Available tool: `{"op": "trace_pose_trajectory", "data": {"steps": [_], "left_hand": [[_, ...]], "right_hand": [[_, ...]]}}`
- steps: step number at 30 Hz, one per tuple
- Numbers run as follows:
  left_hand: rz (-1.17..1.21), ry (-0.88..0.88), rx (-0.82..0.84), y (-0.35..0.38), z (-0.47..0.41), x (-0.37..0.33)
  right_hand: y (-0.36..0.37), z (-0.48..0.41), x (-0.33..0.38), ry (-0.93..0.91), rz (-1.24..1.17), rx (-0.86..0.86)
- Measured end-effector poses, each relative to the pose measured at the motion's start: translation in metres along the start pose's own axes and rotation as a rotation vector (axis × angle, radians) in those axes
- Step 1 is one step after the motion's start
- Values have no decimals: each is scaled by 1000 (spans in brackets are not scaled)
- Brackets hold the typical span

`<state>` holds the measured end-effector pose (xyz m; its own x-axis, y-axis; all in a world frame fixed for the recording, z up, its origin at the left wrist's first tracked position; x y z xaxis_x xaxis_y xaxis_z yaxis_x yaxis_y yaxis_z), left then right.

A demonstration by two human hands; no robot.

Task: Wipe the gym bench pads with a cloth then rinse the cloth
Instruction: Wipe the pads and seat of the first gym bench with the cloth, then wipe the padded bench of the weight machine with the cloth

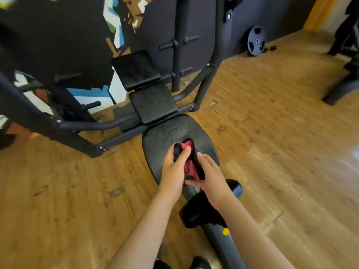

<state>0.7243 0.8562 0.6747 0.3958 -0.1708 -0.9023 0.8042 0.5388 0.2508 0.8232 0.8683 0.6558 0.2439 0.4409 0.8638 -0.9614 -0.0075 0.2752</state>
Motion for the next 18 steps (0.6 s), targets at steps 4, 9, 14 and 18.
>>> {"op": "trace_pose_trajectory", "data": {"steps": [4, 9, 14, 18], "left_hand": [[153, 82, -96, -38, 20, -34], [258, 200, -255, -101, 51, -77], [297, 331, -404, -171, 88, -113], [333, 435, -553, -239, 137, -132]], "right_hand": [[42, 16, 12, -35, 105, 145], [111, 54, 13, -83, 127, 407], [186, 103, 3, -138, 191, 554], [245, 160, -17, -213, 292, 653]]}}
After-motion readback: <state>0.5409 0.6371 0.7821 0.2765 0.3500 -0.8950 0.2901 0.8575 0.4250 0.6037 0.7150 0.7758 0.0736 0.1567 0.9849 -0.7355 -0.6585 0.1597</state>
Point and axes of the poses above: each hand's wrist, its own z-axis away from the middle knuckle, its own y-axis out of the palm, x = y × z, the point moved 4 cm from there along -z, towards the middle knuckle, and after that the axes turned 9 degrees about -x, right-handed, at the moved point
